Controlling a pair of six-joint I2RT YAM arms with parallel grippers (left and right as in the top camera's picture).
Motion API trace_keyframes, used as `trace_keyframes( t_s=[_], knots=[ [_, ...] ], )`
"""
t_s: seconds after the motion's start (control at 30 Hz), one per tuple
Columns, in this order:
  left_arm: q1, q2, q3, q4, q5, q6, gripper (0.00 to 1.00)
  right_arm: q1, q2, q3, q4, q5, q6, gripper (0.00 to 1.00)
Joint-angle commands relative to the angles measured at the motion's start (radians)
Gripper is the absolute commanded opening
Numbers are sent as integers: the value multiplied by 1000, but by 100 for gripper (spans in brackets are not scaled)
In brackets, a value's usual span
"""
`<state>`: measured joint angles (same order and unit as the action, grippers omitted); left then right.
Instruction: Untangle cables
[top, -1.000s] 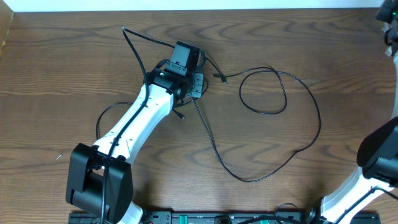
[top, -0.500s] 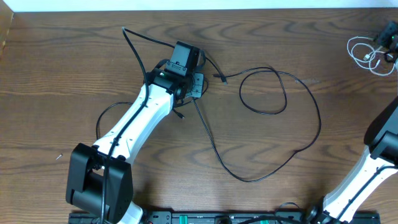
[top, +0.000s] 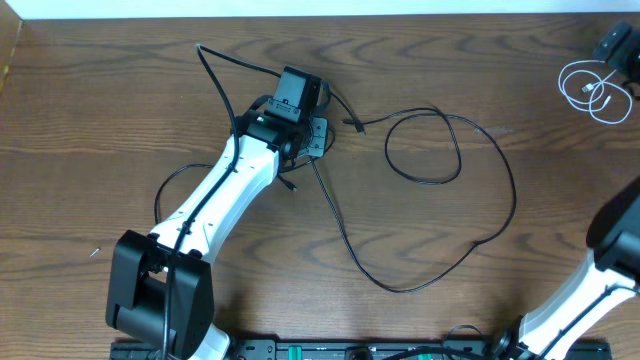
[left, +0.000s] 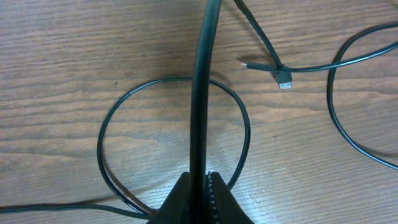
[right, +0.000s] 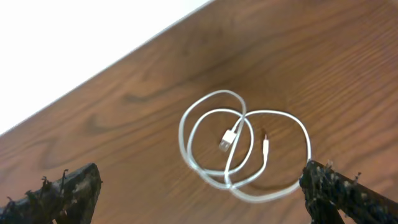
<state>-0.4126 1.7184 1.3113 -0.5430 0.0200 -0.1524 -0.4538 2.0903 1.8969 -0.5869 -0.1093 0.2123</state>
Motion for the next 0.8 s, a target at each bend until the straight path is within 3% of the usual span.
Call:
trace_keyframes(
  t_s=[0.0,0.17,0.47,0.63,0.77],
  knots=[
    [2,-19,5,-2,-2,13,8,3,-122,14,-47,-14,11,99],
    [2,-19,5,-2,-2,13,7,3,-212,14,-146,-125,-69,99],
    [2,-30,6,-2,-2,-22,8,21,-259,13,-327,-668,-386,99],
    [2,-122,6,18,-2,-48,8,100,-256,12,-481,-674,-579,99],
    [2,-214,6,21,-2,-50,8,180,-256,6,-521,-577,-640,99]
  ],
)
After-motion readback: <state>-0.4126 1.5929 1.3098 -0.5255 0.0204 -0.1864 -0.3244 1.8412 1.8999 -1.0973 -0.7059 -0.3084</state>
